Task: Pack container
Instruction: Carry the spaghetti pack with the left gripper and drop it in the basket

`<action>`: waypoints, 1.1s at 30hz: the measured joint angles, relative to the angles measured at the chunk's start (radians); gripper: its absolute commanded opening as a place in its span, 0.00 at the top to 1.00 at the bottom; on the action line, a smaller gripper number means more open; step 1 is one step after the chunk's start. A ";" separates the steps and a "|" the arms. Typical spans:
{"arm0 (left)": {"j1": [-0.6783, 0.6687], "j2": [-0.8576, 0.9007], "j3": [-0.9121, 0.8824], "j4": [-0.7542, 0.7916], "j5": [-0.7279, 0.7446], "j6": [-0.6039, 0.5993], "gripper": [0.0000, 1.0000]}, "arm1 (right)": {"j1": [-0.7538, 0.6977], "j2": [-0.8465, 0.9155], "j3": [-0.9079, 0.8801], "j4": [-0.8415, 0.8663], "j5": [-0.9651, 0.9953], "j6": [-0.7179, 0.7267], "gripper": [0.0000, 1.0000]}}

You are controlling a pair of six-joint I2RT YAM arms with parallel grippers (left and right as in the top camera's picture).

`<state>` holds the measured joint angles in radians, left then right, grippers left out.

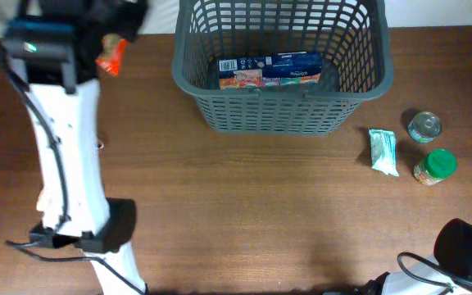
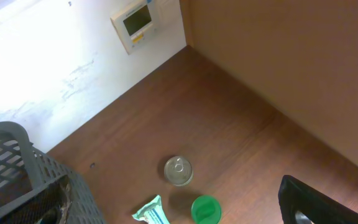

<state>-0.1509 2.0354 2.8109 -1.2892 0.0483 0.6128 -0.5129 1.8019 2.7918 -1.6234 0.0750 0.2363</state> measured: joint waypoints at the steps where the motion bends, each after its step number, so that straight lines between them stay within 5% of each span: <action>1: -0.043 -0.003 0.003 0.000 0.014 0.093 0.98 | 0.000 0.000 0.000 0.000 0.000 0.000 0.01; 5: -0.206 0.017 0.000 0.007 0.060 0.399 0.99 | 0.000 0.000 0.000 0.000 0.000 0.000 0.01; 12: -0.338 0.174 -0.006 0.105 0.080 0.581 0.98 | 0.000 0.000 0.000 0.000 0.000 0.000 0.01; 21: -0.393 0.483 -0.031 0.104 0.030 0.594 0.98 | 0.000 0.000 0.000 0.000 0.000 0.000 0.01; 28: -0.420 0.571 -0.036 0.101 -0.012 0.435 0.98 | 0.000 0.000 0.000 0.000 0.000 0.000 0.01; 31: -0.422 0.571 -0.036 0.101 -0.023 0.389 0.82 | 0.000 0.000 0.000 0.000 0.000 -0.001 0.01; 33: -0.422 0.572 -0.036 0.100 -0.035 0.375 0.58 | 0.000 0.000 0.000 0.000 0.000 0.000 0.01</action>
<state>-0.5724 2.6072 2.7747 -1.1896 0.0128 0.9878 -0.5129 1.8019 2.7918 -1.6230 0.0750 0.2359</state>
